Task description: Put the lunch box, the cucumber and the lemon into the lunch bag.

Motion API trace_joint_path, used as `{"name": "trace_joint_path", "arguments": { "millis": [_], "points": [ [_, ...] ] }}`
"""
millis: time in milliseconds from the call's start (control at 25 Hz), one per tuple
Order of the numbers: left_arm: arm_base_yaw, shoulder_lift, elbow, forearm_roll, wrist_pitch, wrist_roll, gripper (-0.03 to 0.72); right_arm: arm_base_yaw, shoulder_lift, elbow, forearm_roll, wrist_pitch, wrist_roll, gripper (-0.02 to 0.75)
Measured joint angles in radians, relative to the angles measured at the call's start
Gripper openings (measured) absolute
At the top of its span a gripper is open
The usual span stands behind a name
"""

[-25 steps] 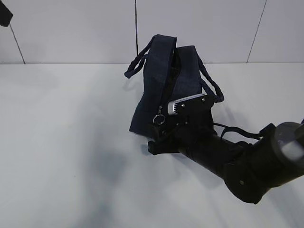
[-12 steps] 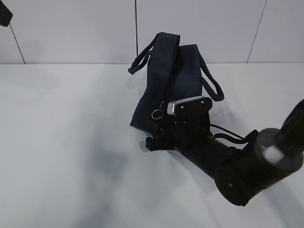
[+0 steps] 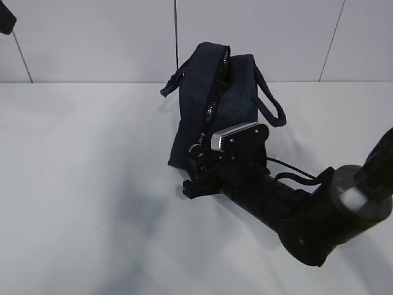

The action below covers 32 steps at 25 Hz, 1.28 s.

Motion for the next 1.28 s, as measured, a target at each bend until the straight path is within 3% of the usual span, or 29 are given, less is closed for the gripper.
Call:
{"name": "trace_joint_path", "arguments": {
  "millis": [240,560,880,1120,1280],
  "points": [
    [0.000,0.000,0.000,0.000,0.000,0.000,0.237,0.000,0.000,-0.004,-0.110,-0.050,0.018,0.439],
    [0.000,0.000,0.000,0.000,0.000,0.000,0.237,0.000,0.000,-0.004,-0.007,-0.016,0.024,0.439],
    [0.000,0.000,0.000,0.000,0.000,0.000,0.237,0.000,0.000,-0.004,-0.120,0.003,0.094,0.439],
    [0.000,0.000,0.000,0.000,0.000,0.000,0.237,0.000,0.000,-0.004,-0.124,0.037,0.100,0.433],
    [0.000,0.000,0.000,0.004,0.000,0.000,0.237,0.000,0.000,0.028,-0.079,0.041,0.102,0.370]
  ]
}}
